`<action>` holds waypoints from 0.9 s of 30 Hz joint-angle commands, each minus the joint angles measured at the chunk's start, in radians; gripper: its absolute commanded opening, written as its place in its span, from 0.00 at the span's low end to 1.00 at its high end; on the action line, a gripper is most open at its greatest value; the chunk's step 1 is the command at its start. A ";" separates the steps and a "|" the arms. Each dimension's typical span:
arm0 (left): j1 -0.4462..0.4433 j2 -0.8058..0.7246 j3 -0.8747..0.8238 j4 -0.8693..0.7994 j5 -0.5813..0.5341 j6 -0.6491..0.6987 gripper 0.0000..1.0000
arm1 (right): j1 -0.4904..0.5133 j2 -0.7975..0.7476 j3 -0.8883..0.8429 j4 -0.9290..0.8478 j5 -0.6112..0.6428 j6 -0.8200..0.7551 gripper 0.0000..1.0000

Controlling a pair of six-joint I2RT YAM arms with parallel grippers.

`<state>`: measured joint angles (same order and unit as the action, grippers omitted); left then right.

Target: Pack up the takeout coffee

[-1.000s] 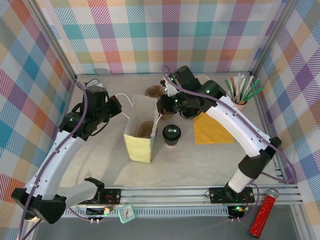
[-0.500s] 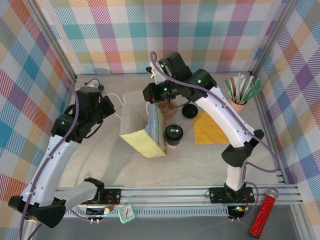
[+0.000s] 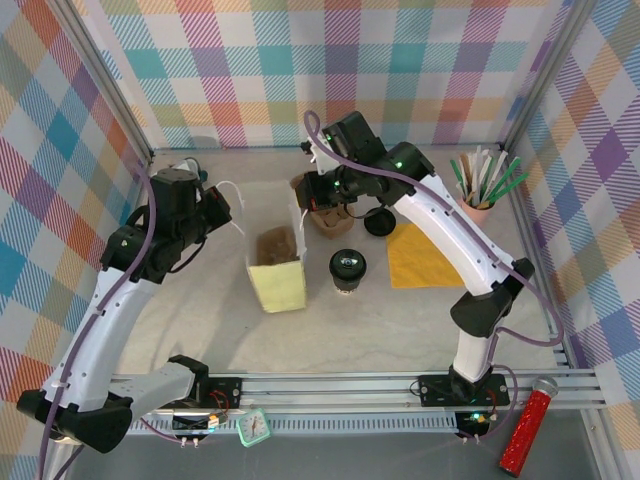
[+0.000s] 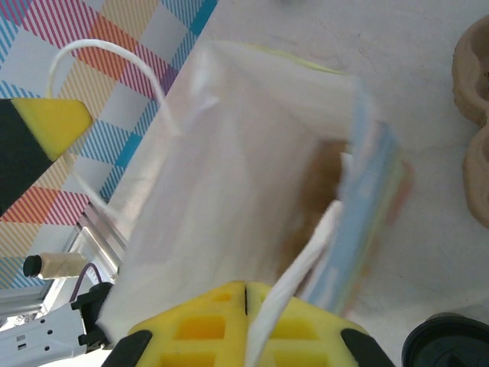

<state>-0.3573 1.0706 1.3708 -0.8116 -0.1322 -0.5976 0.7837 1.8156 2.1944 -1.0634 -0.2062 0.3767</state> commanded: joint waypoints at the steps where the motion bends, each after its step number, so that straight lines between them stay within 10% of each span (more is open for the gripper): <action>1: 0.004 -0.009 0.036 0.006 0.002 0.020 0.00 | -0.003 -0.019 -0.020 0.012 0.006 -0.007 0.00; 10: 0.006 -0.006 -0.044 0.041 0.018 0.008 0.00 | -0.006 -0.040 -0.089 0.006 0.053 -0.008 0.01; 13: 0.006 -0.001 -0.054 0.045 0.024 0.011 0.00 | -0.006 -0.045 -0.102 0.000 0.062 -0.012 0.17; 27: 0.006 0.005 -0.041 0.055 0.040 0.014 0.01 | -0.006 -0.064 -0.099 0.020 0.025 -0.015 0.00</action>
<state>-0.3573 1.0725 1.3186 -0.7753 -0.1123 -0.5900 0.7834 1.7905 2.0922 -1.0557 -0.1623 0.3721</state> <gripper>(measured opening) 0.049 0.067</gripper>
